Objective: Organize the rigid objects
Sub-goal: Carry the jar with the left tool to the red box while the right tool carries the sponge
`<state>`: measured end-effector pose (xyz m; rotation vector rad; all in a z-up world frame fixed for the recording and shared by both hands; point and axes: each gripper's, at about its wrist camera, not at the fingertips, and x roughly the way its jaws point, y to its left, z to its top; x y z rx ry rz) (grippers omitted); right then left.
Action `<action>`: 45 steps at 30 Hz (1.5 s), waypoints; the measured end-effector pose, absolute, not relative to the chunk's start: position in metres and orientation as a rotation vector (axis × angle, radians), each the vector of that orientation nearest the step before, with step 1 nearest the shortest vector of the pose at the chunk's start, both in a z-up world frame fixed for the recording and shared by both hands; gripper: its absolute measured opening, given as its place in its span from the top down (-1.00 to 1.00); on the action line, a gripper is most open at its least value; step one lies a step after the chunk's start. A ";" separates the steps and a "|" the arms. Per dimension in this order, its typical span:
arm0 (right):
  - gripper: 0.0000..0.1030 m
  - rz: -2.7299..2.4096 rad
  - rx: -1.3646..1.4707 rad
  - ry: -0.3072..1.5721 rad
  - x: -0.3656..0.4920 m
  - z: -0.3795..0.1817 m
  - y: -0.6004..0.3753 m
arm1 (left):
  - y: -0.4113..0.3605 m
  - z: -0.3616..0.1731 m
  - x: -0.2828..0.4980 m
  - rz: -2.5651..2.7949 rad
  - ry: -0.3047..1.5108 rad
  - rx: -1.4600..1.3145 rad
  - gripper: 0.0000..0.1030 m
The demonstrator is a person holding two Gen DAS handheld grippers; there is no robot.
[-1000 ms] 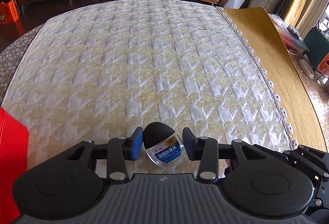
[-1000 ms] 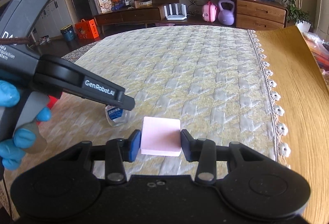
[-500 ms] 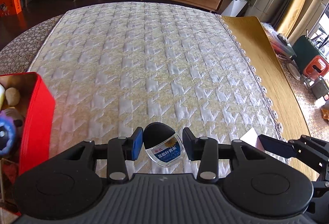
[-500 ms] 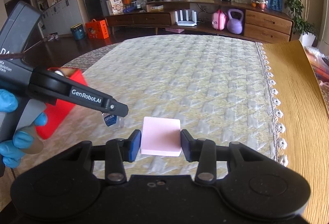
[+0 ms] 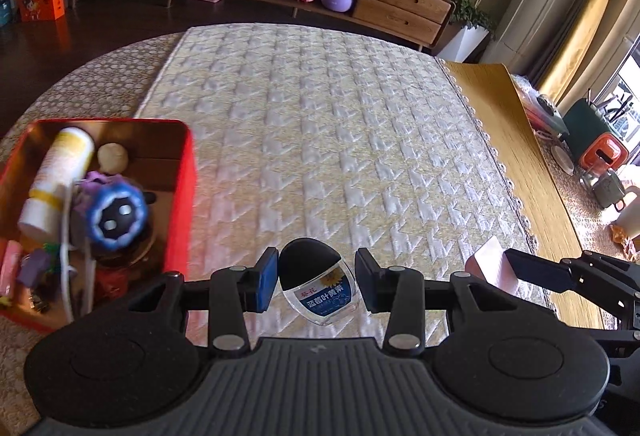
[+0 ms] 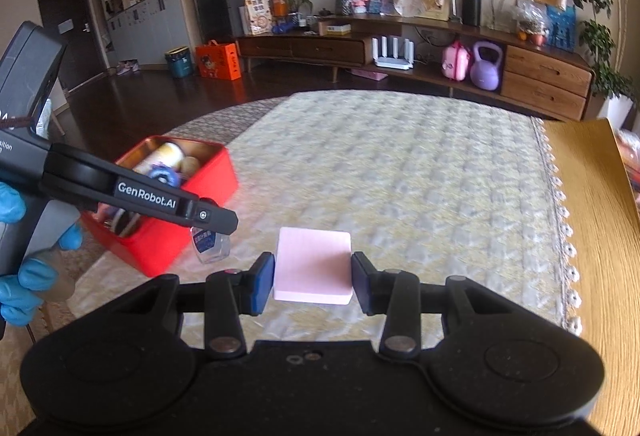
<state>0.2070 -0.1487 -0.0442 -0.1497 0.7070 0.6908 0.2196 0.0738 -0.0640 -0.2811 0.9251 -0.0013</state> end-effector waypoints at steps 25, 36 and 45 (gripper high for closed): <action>0.21 0.819 -0.233 0.680 0.208 -0.028 -0.014 | 0.206 -0.043 0.166 0.139 0.864 -0.277 0.21; 0.20 0.824 -0.260 0.700 0.227 -0.043 0.030 | 0.249 -0.058 0.167 0.188 0.906 -0.275 0.21; 0.21 0.872 -0.301 0.723 0.203 -0.067 0.053 | 0.252 -0.070 0.171 0.176 0.931 -0.255 0.21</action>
